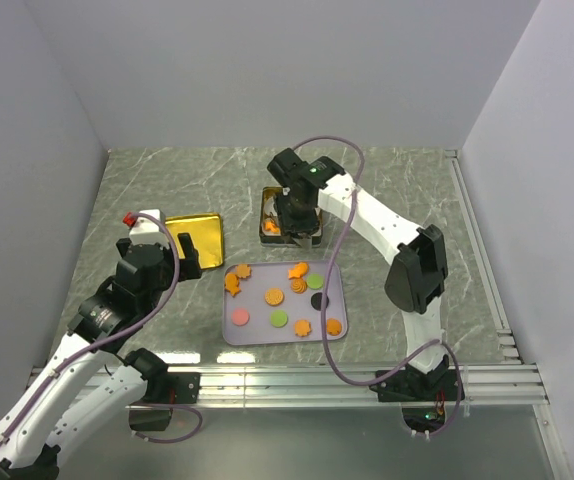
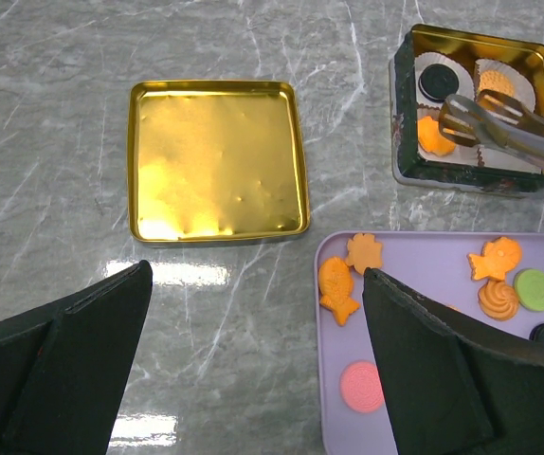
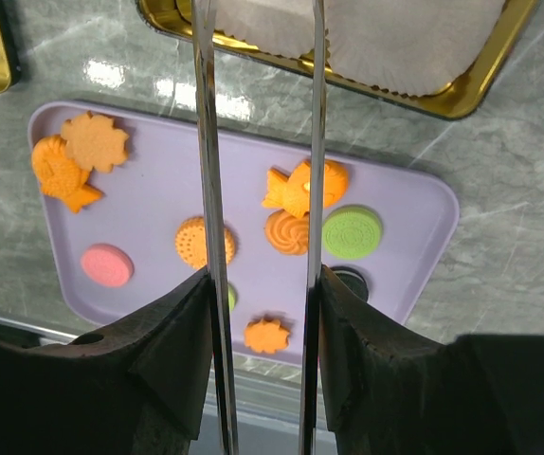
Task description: Pack the cookies
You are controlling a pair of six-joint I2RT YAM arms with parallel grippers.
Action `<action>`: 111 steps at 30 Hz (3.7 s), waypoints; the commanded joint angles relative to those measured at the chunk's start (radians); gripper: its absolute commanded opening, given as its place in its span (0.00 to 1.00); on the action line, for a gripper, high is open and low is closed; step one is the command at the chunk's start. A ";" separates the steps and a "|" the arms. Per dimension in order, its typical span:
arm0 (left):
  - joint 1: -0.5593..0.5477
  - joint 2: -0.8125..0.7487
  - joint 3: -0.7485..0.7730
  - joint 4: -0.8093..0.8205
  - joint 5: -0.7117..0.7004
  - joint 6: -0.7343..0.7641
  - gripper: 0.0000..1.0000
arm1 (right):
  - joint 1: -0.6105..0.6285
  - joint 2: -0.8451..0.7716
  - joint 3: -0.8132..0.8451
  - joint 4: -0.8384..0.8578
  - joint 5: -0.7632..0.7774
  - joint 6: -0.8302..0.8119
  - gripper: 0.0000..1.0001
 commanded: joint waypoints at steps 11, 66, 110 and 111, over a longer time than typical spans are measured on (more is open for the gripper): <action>-0.001 -0.003 0.002 0.025 0.036 0.003 1.00 | 0.055 -0.431 -0.316 0.063 -0.034 0.011 0.49; -0.004 -0.027 -0.007 0.037 0.048 0.018 0.99 | 0.410 -0.444 -0.640 0.142 0.023 0.102 0.59; -0.004 -0.018 -0.007 0.039 0.052 0.026 0.99 | 0.119 -0.191 0.023 -0.006 0.033 -0.030 0.37; -0.004 -0.018 -0.007 0.040 0.052 0.024 0.99 | 0.106 -0.195 -0.001 0.000 0.032 -0.035 0.37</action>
